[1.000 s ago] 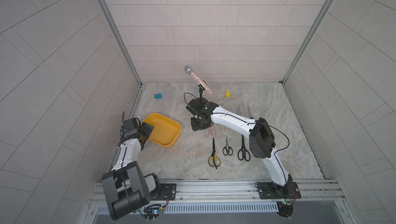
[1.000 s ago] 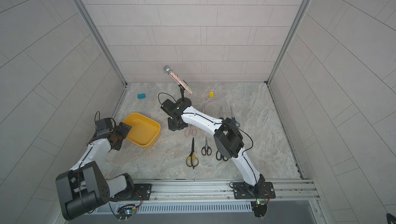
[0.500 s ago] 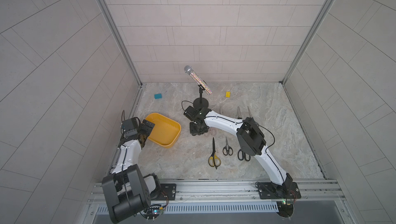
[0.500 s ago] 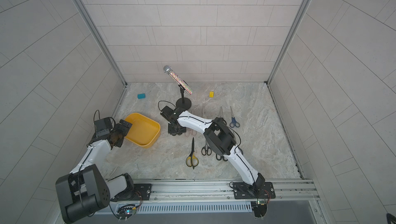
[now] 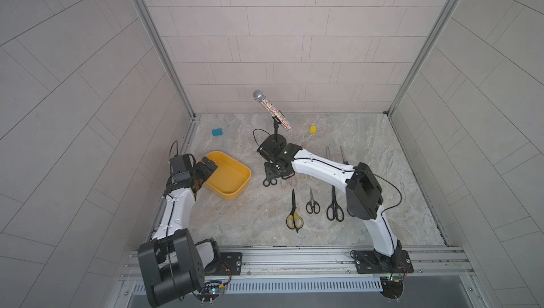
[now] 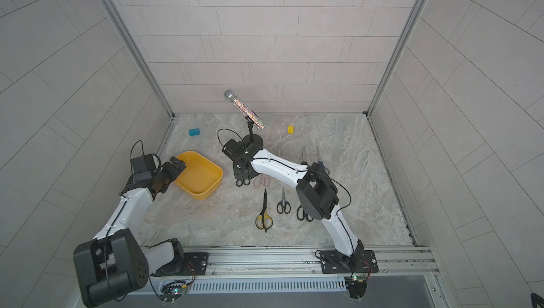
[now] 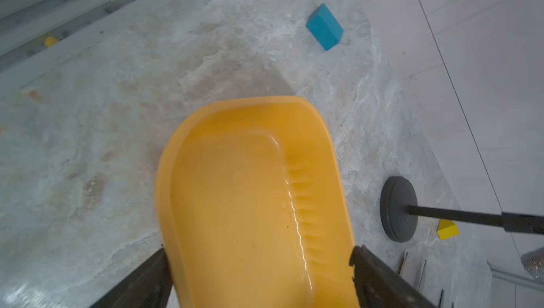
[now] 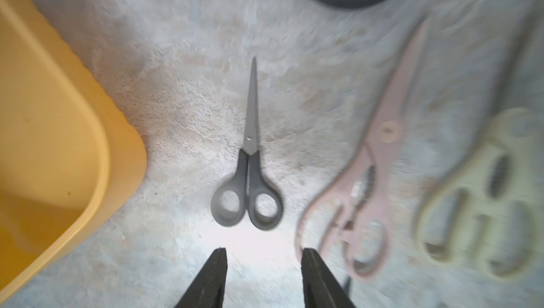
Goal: Take the scissors out of the storage box
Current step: Adjust the storage box at the center of the board, then reset both arms
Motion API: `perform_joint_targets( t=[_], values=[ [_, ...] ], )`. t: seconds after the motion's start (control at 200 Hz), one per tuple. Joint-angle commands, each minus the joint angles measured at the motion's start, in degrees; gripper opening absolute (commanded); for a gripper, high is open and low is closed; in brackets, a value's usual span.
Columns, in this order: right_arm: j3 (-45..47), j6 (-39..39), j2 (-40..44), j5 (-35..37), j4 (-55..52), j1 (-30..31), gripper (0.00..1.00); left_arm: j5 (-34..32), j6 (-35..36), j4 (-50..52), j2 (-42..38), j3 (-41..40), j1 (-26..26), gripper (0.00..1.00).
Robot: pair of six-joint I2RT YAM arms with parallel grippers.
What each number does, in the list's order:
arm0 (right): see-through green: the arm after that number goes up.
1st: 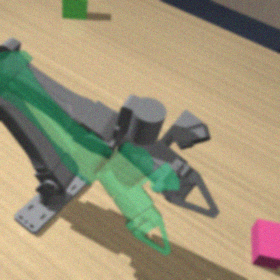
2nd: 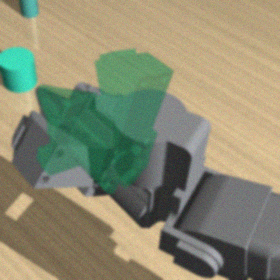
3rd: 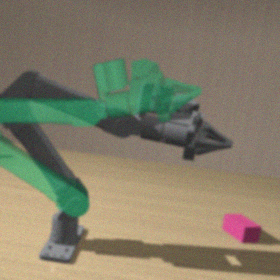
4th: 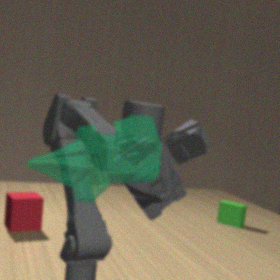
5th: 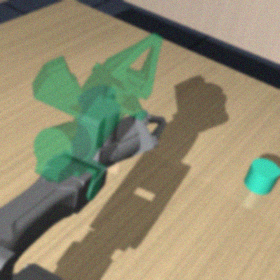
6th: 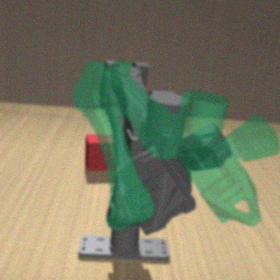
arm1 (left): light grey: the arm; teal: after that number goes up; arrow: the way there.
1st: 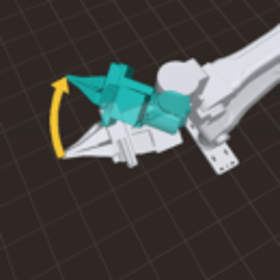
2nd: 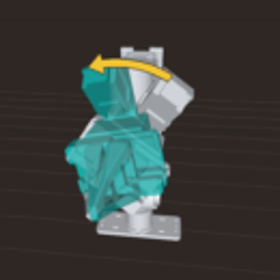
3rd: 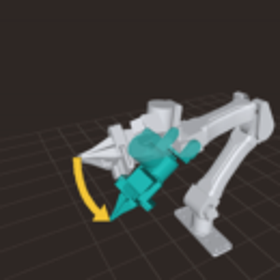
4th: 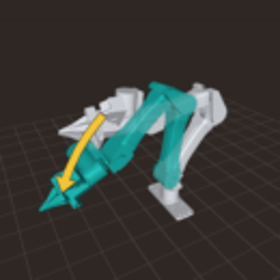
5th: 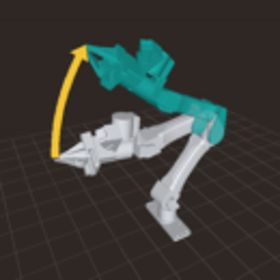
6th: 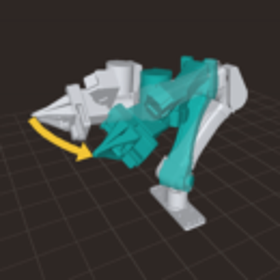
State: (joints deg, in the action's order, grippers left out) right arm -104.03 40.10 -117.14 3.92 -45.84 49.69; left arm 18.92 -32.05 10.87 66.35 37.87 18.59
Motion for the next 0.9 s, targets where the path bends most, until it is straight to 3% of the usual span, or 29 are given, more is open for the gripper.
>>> perform_joint_targets(
  t=[0.0,0.15,0.24,0.35,0.48,0.685,0.755,0.85,0.895],
  values=[
    [9.09,-8.34,12.62,7.51,4.31,-3.82,0.46,0.53,9.5,-2.25,-0.85,0.97,-2.36,1.0],
    [30.11,-17.19,29.61,9.09,18.2,-12.79,0.46,1.41,10.94,-7.14,-0.46,-1.21,-2.83,1.0],
    [41.18,-20.49,38.24,10.28,26.61,-19.14,0.47,-2.75,12.28,-3.19,0.32,1.17,-2.37,1.0],
    [51.93,-23.41,44.91,12.01,34.17,-26.88,0.47,-7.42,14.69,0.02,2.14,2.88,-2.12,1.0],
    [62.37,-27.85,49.64,16.86,44.05,-33.74,0.46,-6.06,15.26,-3.55,0.42,-0.5,-2.15,1.0],
    [77.88,-35.22,50.4,20.84,66.68,-39.34,0.47,-5.73,18.85,-10.41,2.22,-3.16,-2.15,1.0],
    [80.56,-35.04,47.41,19.6,73.32,-41.23,0.47,-7.16,19.97,-14.41,2.5,-4.57,-2.11,1.0],
    [84.91,-33.58,39.4,17.49,91.38,-43.63,0.49,-9.28,22.4,-21.16,4.97,-5.9,-2.14,1.0],
    [83.36,-35.87,37.25,17.49,91.19,-43.63,0.49,-9.61,22.72,-24.44,6.01,-6.62,-2.15,1.0]
  ],
)
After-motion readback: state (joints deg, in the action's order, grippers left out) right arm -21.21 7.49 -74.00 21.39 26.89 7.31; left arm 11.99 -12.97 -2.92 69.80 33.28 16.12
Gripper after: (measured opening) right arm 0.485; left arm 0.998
